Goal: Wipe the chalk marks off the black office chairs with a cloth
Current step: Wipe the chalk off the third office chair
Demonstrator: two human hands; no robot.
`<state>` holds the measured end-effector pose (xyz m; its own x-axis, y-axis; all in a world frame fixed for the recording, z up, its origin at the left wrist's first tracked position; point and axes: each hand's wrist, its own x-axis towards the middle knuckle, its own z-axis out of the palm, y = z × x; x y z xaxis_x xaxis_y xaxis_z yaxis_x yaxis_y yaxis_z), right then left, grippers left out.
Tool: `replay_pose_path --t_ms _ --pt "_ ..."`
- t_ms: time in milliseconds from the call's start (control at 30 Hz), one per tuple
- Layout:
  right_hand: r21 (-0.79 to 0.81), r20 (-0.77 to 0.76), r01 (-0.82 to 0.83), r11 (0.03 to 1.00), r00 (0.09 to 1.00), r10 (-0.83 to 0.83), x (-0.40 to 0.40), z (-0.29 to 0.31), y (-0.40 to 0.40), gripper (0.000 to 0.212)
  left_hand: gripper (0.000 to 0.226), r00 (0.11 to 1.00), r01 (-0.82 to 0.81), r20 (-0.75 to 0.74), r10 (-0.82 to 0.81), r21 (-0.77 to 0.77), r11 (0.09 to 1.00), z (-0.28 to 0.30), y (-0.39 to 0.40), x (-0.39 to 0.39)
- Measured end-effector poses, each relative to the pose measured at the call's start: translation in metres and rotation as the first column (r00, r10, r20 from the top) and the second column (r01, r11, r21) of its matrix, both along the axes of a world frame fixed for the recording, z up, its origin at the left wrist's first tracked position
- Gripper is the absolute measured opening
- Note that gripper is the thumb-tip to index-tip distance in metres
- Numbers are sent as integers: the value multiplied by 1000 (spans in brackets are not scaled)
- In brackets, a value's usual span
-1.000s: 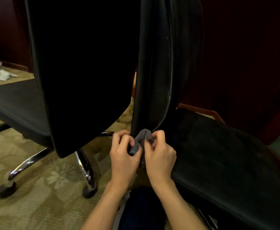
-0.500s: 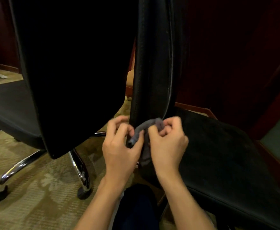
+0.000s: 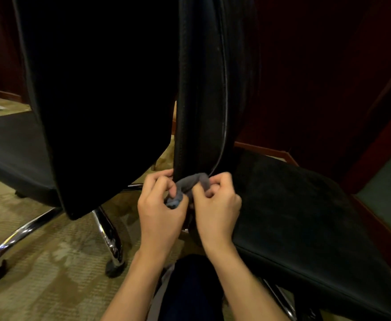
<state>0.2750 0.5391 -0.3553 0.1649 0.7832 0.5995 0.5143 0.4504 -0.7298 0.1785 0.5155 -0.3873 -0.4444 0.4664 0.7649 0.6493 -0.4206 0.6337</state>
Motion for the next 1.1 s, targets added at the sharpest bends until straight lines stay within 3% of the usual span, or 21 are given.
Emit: replay_pose_path --t_ms 133,267,400,567,700,833,967,1100 --pt "221 -4 3 975 1000 -2 15 57 9 17 23 993 -101 55 103 -26 995 24 7 10" --pt "155 90 -41 987 996 27 22 97 16 18 36 978 -184 83 191 -85 979 33 11 14" --pt "186 177 -64 981 984 31 24 82 7 18 33 976 -196 69 205 -125 973 34 3 15" --pt "250 223 -66 966 975 9 24 88 7 20 46 974 -217 66 217 -1 976 53 6 16" --pt "294 326 -45 955 944 -56 16 154 11 21 24 968 -251 18 251 118 961 96 16 7" --pt "300 455 -61 952 886 -87 3 209 11 17 19 955 -293 104 279 181 939 147 26 1" --pt "230 481 -32 973 873 -85 7 189 10 21 19 980 -171 119 157 122 978 132 31 4" --pt "116 483 -37 993 875 -23 18 136 3 22 33 987 -162 40 158 108 981 101 26 13"
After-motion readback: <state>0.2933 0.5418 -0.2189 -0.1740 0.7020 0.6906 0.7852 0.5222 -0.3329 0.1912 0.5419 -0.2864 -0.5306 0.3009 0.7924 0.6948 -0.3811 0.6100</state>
